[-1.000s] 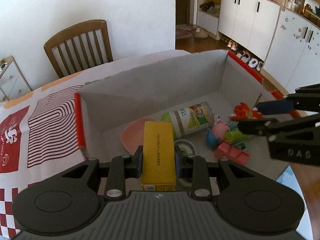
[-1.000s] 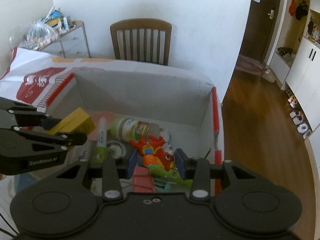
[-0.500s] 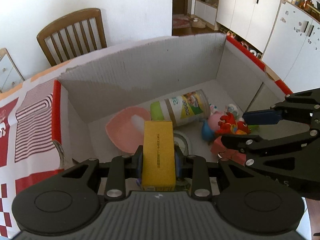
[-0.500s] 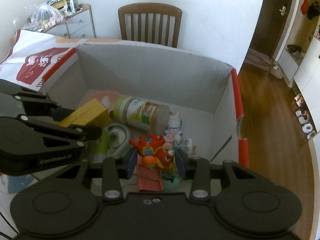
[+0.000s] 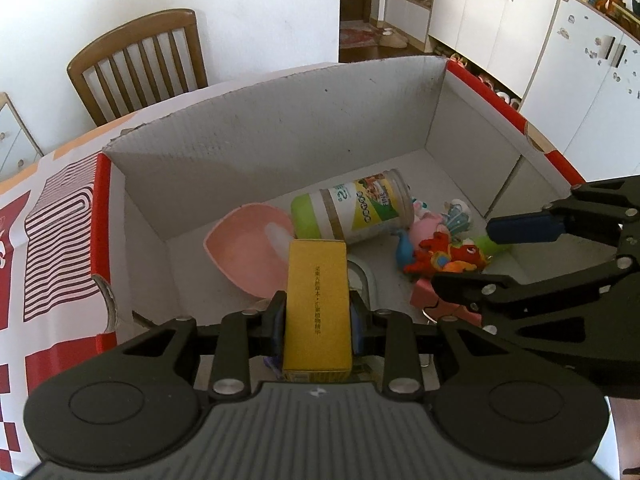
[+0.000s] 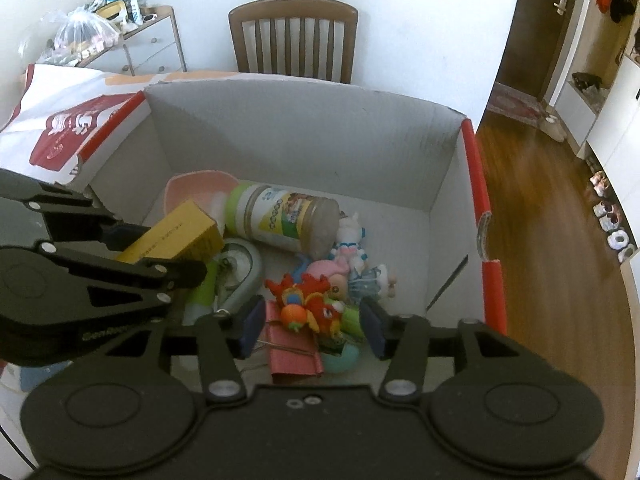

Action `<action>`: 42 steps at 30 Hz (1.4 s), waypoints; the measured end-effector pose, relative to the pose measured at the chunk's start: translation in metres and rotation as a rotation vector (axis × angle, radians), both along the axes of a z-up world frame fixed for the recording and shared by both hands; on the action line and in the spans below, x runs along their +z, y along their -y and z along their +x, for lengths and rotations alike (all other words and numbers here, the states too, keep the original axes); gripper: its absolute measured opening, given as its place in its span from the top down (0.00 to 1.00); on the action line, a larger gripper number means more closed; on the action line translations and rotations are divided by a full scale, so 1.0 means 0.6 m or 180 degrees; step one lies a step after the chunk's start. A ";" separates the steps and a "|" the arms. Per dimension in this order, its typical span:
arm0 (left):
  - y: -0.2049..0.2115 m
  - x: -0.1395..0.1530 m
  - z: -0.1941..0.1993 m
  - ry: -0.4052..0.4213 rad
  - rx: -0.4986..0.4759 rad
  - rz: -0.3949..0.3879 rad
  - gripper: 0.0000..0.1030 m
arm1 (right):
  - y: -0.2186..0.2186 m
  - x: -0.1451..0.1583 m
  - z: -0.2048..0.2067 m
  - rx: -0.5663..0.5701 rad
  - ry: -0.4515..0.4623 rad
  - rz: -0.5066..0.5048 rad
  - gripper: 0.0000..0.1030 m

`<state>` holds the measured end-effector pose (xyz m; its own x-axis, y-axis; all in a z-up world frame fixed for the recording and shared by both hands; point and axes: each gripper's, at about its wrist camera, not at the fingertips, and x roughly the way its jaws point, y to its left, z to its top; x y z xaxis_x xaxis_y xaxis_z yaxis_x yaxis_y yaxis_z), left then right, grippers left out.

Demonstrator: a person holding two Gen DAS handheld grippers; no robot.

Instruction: Organize rigid objects

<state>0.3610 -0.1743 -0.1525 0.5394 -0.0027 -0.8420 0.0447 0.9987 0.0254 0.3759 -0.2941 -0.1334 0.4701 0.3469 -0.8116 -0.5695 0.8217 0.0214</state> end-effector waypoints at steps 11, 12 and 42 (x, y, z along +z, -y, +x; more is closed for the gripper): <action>0.002 0.036 -0.030 0.0203 0.0034 -0.0011 0.69 | 0.018 0.036 -0.022 -0.0021 0.0127 0.0157 0.41; 0.002 0.041 -0.034 0.0220 0.0045 -0.0014 0.62 | 0.020 0.039 -0.024 -0.0026 0.0139 0.0166 0.41; -0.023 0.168 -0.184 0.0853 0.0108 -0.0260 0.33 | 0.056 0.163 -0.150 0.0031 0.0671 0.0707 0.20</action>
